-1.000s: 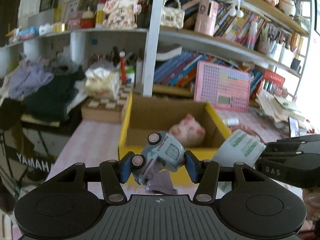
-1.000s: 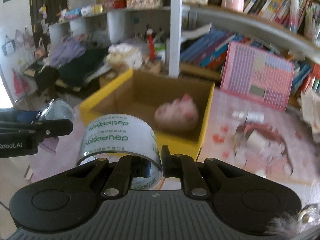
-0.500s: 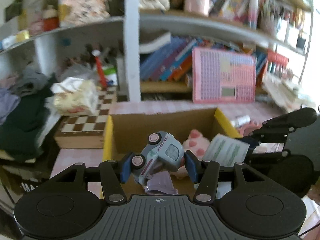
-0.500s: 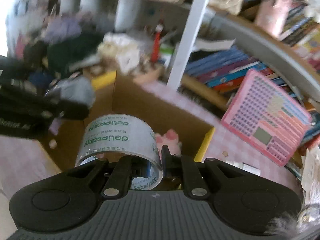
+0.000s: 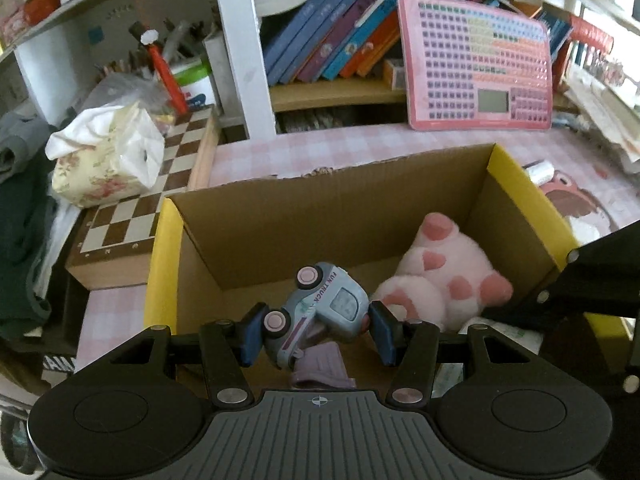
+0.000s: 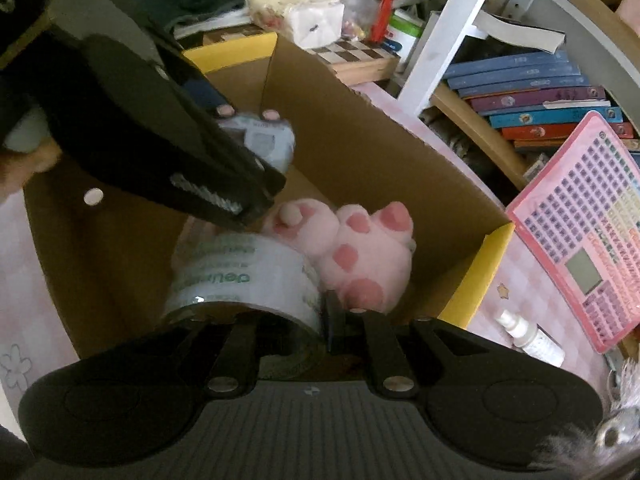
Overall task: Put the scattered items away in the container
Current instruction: 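Open both tools to drop the tape roll and toy car into the box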
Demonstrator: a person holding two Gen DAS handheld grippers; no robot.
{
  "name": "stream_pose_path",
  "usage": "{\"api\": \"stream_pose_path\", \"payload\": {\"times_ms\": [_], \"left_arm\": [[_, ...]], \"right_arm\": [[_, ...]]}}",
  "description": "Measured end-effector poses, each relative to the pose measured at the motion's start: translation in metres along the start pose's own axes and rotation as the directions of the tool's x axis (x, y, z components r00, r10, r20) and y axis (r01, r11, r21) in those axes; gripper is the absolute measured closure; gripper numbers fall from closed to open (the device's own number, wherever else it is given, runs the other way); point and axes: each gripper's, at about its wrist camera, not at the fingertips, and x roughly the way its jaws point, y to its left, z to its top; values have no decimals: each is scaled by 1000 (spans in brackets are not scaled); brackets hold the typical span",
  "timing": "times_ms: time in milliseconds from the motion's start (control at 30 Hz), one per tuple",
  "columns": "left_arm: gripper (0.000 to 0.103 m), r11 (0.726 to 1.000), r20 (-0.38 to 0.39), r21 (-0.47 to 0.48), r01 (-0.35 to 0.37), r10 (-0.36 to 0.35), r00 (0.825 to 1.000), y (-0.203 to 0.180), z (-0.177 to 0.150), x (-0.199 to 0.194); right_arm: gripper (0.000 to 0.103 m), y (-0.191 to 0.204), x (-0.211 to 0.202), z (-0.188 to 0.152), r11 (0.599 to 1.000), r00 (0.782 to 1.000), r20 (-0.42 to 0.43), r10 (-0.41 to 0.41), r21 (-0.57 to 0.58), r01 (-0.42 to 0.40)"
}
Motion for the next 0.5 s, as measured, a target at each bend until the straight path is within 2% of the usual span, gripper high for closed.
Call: {"api": "stream_pose_path", "payload": {"times_ms": [67, 200, 267, 333, 500], "left_arm": [[49, 1000, 7, 10, -1, 1, 1000, -1, 2, 0], [44, 999, 8, 33, -18, 18, 1000, -5, 4, 1], [43, 999, 20, 37, -17, 17, 1000, -7, 3, -3], [38, 999, 35, 36, -26, 25, 999, -9, 3, -9], [29, 998, 111, 31, -53, 49, 993, -13, 3, -37]], "right_arm": [[81, -2, -1, 1, 1000, 1000, 9, 6, 10, -6], [62, -1, -12, 4, 1000, 999, 45, 7, 19, -8], [59, 1, -20, 4, 1000, 998, 65, 8, 18, -9], [54, 1, -29, 4, 1000, 996, 85, 8, 14, -9], [46, -5, -64, 4, 999, 985, 170, -42, 36, 36]]}}
